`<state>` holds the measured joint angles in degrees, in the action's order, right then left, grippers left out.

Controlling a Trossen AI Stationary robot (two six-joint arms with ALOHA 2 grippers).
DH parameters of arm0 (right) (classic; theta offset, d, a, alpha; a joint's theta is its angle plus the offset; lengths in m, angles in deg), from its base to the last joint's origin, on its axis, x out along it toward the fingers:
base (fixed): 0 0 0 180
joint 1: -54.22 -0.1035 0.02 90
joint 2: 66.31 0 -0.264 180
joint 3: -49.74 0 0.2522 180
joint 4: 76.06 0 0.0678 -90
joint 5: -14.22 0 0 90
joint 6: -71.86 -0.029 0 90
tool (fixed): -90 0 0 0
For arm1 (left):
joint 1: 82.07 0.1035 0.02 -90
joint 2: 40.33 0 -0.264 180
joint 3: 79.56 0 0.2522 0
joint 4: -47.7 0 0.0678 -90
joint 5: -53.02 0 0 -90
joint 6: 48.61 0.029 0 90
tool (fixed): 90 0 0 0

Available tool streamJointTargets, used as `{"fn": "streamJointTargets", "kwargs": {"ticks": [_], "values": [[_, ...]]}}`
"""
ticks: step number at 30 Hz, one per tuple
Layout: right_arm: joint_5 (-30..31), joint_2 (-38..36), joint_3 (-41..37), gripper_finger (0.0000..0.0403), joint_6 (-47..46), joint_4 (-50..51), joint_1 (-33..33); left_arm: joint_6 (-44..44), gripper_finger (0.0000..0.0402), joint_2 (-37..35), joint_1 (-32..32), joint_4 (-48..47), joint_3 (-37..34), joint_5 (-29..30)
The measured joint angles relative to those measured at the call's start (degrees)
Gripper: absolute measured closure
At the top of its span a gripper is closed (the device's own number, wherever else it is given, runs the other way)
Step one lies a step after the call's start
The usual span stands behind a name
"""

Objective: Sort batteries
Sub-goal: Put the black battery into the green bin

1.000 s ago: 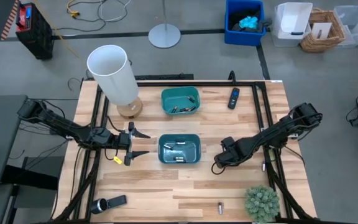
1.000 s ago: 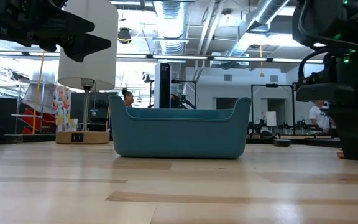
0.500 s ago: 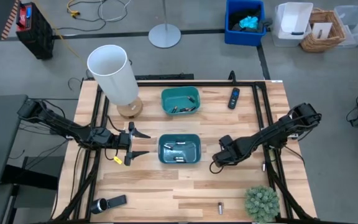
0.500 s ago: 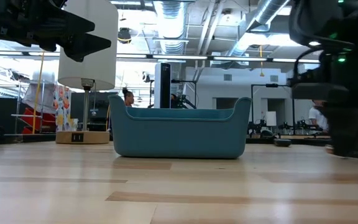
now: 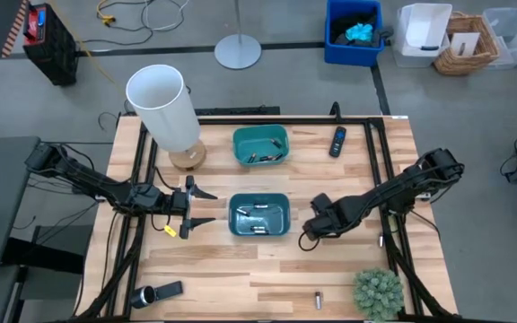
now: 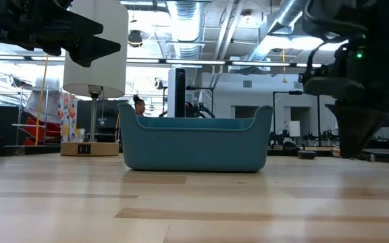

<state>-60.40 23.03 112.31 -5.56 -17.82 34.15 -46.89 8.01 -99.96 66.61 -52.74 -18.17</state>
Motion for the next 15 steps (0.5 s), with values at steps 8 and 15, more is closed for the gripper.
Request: {"fn": "streamJointTargets", "kwargs": {"ticks": [8,15], "values": [[6.83,-0.04,4.75,0.0371,9.24,-0.22,1.82,0.0,0.0107,0.0,0.0,0.32,0.0,0.02],[14.75,-0.1,9.84,0.0371,26.44,-9.08,5.42,0.22,0.0107,0.0,0.0,0.31,0.0,0.02]]}}
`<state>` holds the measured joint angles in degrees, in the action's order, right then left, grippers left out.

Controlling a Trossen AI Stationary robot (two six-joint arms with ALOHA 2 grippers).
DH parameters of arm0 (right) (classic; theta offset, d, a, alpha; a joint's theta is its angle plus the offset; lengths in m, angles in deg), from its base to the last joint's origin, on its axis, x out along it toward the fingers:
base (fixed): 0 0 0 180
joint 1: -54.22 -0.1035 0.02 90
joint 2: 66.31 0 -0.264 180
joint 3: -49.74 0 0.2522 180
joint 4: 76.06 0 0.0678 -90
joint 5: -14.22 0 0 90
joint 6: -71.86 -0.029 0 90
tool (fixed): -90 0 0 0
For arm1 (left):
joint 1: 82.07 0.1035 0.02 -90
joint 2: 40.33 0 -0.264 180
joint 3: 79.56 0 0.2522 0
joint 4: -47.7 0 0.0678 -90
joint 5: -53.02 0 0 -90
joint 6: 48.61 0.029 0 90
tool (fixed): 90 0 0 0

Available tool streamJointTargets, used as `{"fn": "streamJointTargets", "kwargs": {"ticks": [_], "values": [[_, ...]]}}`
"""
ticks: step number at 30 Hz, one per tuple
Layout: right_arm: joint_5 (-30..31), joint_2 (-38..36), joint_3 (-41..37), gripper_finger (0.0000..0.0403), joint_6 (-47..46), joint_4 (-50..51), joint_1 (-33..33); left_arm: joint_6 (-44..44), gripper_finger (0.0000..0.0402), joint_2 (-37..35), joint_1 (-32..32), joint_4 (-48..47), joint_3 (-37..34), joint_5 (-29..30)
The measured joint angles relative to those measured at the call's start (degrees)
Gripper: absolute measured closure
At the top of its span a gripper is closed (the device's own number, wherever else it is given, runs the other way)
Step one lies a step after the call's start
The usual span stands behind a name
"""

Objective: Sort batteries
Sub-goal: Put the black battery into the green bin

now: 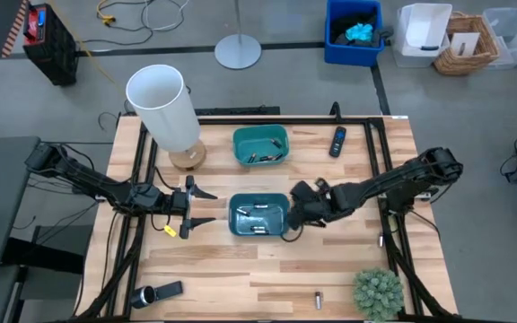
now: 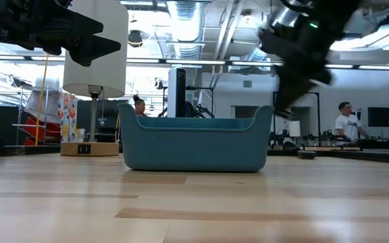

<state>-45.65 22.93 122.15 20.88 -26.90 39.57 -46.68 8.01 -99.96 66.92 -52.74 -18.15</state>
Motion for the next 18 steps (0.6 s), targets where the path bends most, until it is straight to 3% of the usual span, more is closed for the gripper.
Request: {"fn": "streamJointTargets", "kwargs": {"ticks": [4,7,12,18], "values": [[0.39,-0.01,0.77,0.0371,16.95,-17.45,3.7,0.02,0.0107,0.0,0.0,-0.01,0.0,0.0],[0.15,-0.04,0.79,0.0371,24.12,-26.64,8.54,0.39,0.0107,0.0,0.0,-0.04,0.0,0.0],[-0.64,-0.03,0.81,0.037,28.13,-31.14,18.2,0.35,0.0107,0.0,0.0,-0.04,0.0,0.0],[-10.09,0.06,0.81,0.0357,29.08,-34.82,27.38,0.31,0.0107,0.0,0.0,-0.05,0.0,0.0]]}}
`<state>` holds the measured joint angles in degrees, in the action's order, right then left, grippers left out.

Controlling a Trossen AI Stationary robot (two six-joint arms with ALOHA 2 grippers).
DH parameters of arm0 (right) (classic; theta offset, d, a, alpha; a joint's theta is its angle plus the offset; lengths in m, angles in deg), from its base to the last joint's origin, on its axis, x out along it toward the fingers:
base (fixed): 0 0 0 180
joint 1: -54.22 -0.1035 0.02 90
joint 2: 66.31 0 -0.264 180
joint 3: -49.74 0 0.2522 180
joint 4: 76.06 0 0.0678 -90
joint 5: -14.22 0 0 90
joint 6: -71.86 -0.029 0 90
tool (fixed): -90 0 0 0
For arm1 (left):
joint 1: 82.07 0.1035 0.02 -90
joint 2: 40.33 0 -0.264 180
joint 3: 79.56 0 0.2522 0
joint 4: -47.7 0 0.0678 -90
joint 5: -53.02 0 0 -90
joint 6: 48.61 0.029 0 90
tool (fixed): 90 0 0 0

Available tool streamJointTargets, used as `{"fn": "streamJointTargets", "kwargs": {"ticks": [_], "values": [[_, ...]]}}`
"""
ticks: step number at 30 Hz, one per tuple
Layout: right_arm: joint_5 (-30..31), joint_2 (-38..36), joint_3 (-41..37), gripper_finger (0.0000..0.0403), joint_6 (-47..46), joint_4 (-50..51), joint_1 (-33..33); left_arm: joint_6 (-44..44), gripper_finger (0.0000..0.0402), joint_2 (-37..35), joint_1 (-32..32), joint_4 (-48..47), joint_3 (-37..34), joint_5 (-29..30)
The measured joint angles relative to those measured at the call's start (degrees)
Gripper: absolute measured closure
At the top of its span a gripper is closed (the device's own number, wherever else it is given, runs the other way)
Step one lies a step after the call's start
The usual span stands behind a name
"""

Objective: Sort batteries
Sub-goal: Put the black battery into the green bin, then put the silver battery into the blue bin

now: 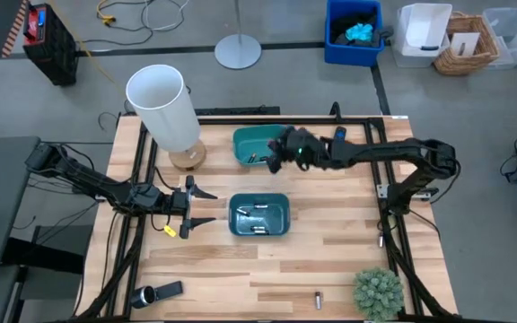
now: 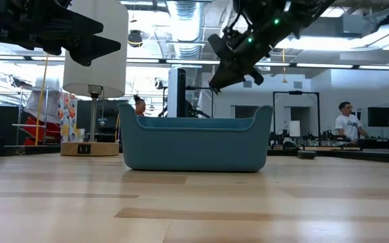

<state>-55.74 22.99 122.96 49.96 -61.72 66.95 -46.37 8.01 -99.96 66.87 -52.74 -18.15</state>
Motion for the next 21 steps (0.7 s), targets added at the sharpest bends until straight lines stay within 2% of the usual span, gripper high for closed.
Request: {"fn": "streamJointTargets", "kwargs": {"ticks": [4,7,11,13,18,21], "values": [[-2.51,0.0,-0.01,0.0319,0.82,-1.51,3.51,0.26,0.0107,0.0,0.0,-0.01,0.0,0.0],[-4.96,0.0,-0.01,0.0264,0.67,-1.69,5.04,0.21,0.0107,0.0,0.58,-0.01,0.0,-0.01],[-5.14,0.0,-0.04,0.0179,1.69,-2.85,5.44,-0.42,0.0107,0.01,1.24,-0.08,0.0,0.04],[-5.19,-0.22,-0.04,0.015,2.84,-4.51,5.11,-0.79,0.0107,0.02,1.36,-0.18,0.0,0.04],[-4.15,-5.47,-0.04,0.0134,4.61,0.28,2.18,-1.39,0.0107,0.02,1.36,-0.6,0.0,0.02],[1.86,-10.68,-0.04,0.0137,5.15,8.76,-2.52,-1.4,0.0107,0.02,1.36,-0.6,0.0,0.02]]}}
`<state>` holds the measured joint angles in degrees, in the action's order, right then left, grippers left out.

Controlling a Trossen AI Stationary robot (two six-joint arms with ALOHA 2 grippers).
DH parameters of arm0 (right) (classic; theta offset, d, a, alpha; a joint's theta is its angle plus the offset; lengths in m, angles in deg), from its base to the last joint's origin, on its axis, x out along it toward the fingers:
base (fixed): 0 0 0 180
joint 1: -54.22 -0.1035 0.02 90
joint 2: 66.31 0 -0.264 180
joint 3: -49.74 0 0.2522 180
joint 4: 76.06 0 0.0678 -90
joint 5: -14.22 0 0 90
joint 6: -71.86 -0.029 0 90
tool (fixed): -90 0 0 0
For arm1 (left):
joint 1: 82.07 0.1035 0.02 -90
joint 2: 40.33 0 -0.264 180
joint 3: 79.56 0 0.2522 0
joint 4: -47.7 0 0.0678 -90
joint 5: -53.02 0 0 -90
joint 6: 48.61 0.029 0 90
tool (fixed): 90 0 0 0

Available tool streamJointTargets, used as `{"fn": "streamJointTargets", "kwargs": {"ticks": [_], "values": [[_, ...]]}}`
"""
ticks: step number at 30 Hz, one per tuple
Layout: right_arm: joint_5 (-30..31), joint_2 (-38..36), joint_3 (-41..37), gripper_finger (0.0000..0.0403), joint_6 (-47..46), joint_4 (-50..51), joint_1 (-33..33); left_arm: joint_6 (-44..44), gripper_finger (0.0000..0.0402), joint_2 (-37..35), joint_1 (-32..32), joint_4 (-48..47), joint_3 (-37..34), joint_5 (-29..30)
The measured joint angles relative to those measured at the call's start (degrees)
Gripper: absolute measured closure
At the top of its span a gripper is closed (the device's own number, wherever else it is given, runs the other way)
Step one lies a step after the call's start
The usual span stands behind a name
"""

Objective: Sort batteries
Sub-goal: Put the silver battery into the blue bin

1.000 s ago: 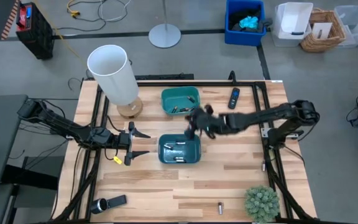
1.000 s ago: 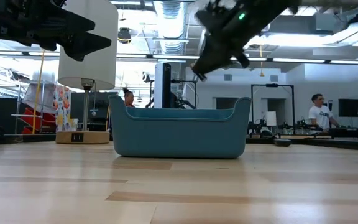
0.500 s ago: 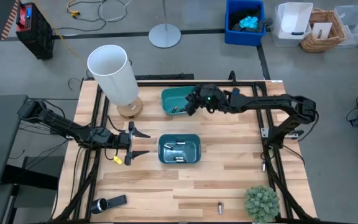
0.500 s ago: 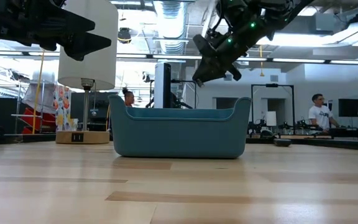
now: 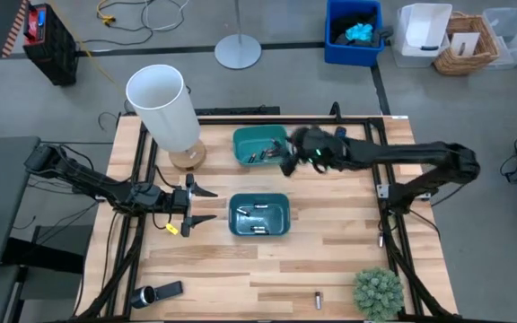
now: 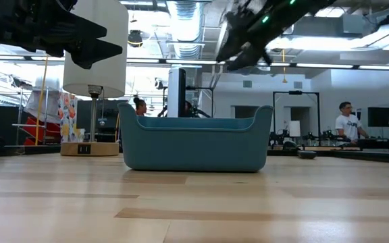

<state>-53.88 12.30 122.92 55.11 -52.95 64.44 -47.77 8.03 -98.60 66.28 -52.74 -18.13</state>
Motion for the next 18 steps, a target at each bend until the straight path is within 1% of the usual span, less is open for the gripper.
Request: {"fn": "streamJointTargets", "kwargs": {"ticks": [3,7,10,12,15,18], "values": [[5.97,-5.41,0.0,0.0138,-4.16,10.92,-6.07,0.29,0.0107,0.0,0.02,0.02,0.0,0.0],[9.33,-10.52,0.0,0.0139,-17.42,26.44,-15.88,0.57,0.0107,0.0,0.0,0.04,0.0,0.0],[9.29,-10.95,-0.02,0.0139,-29.6,36.73,-24.04,0.84,0.0107,0.0,0.04,0.05,0.0,0.0],[8.19,-10.21,-0.02,0.0139,-37.6,41.18,-29.12,0.85,0.0107,0.0,0.04,0.09,0.0,-0.01],[6.3,-7.65,-0.02,0.0139,-47.95,44.59,-35.29,0.85,0.0107,0.02,0.04,0.49,0.0,-0.02],[4.21,-4.63,-0.02,0.0139,-57.52,47.01,-39.49,0.84,0.0107,0.0,0.04,1.63,0.02,-0.02]]}}
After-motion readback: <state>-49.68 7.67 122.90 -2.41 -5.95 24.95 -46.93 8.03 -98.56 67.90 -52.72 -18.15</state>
